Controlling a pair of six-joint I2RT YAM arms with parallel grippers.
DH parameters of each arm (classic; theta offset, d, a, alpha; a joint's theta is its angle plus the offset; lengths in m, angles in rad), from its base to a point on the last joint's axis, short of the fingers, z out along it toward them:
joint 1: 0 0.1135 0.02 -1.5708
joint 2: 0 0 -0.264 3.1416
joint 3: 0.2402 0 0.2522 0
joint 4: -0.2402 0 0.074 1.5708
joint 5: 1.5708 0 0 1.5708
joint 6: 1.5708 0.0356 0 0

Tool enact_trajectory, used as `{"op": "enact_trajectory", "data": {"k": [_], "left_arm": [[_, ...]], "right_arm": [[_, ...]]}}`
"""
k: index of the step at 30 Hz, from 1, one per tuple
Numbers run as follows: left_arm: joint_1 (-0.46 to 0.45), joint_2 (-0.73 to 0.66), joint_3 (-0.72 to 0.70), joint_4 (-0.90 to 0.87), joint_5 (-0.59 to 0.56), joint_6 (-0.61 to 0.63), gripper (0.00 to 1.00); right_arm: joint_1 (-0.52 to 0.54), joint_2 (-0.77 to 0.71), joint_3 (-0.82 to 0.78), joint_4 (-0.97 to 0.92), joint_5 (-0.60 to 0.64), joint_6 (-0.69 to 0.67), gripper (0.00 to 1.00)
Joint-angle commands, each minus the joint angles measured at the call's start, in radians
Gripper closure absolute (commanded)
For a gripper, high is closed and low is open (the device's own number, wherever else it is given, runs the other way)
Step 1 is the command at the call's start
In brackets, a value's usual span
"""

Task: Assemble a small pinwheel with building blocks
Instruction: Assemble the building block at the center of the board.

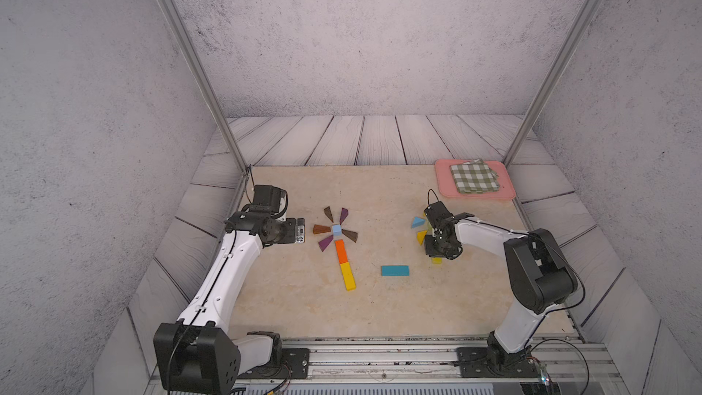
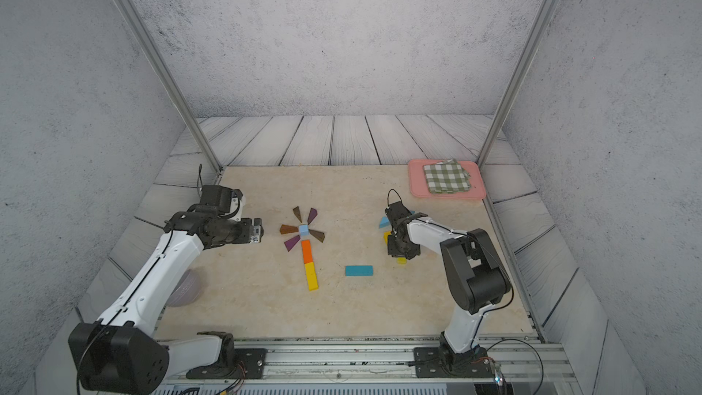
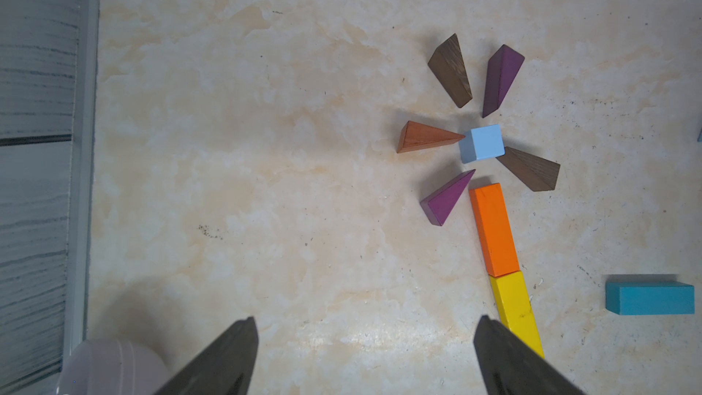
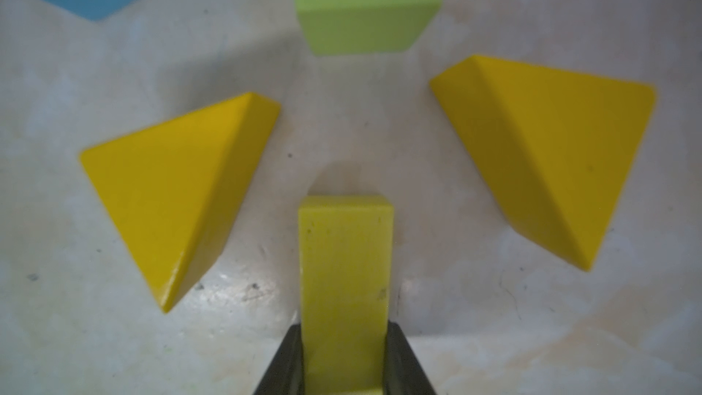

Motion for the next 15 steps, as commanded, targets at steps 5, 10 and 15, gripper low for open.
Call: {"op": "enact_trajectory", "data": {"k": [5,10,15], "left_arm": [[0.012,0.005,-0.007,-0.016,-0.009,0.010,0.04],[0.013,0.007,-0.006,-0.016,-0.009,0.010,0.04],[0.015,0.008,-0.005,-0.016,-0.007,0.010,0.04]], "right_arm": [[-0.007,0.050,0.007,-0.006,0.029,-0.001,0.84],[-0.007,0.069,0.028,-0.017,0.039,-0.012,0.80],[-0.011,0.080,0.041,-0.036,0.059,-0.006,0.74]]}}
